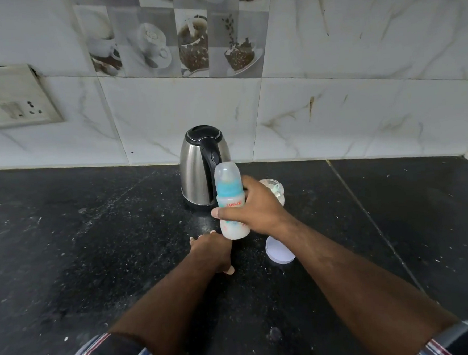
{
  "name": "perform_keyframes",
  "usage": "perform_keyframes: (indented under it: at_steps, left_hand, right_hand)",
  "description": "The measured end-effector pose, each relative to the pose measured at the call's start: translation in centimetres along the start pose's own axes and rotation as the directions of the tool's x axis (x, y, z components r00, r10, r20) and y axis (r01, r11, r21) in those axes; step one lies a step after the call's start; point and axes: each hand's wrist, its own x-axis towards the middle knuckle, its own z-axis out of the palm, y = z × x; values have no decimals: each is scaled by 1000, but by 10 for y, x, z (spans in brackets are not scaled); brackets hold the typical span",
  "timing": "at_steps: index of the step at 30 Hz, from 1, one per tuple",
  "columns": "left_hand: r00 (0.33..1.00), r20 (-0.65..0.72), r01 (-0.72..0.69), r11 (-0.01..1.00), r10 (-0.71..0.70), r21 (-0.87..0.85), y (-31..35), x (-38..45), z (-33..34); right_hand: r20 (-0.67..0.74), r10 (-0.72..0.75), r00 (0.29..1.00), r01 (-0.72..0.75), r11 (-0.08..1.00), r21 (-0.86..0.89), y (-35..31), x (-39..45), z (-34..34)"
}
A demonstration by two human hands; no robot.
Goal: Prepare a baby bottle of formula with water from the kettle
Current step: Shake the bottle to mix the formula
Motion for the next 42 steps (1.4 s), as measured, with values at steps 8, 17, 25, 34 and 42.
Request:
perform_keyframes:
  at_steps: [8,17,25,34,42]
  left_hand:
    - [1000,6,-7,1000,7,-2,-1,1,0]
    - [1000,-18,-15,1000,15,4,-3,4,3]
    - [1000,-5,-4,1000,4,-12,-2,1,3]
    - [1000,-18,-15,1000,15,-2,-1,0,2]
    - [1000,8,-21,999,21,-44,-2,-1,0]
  right_hand:
    - [-29,18,999,-14,993,118,3,-3,-3]
    - [-12,0,1000,1,999,43,4,-5,-6]
    - [-11,6,1000,-5,998,56,9,-3,0]
    - [-62,-33,998,40,993,115,1,0,-8]
    - [1,-7,1000,7,1000,14,7,-3,-3]
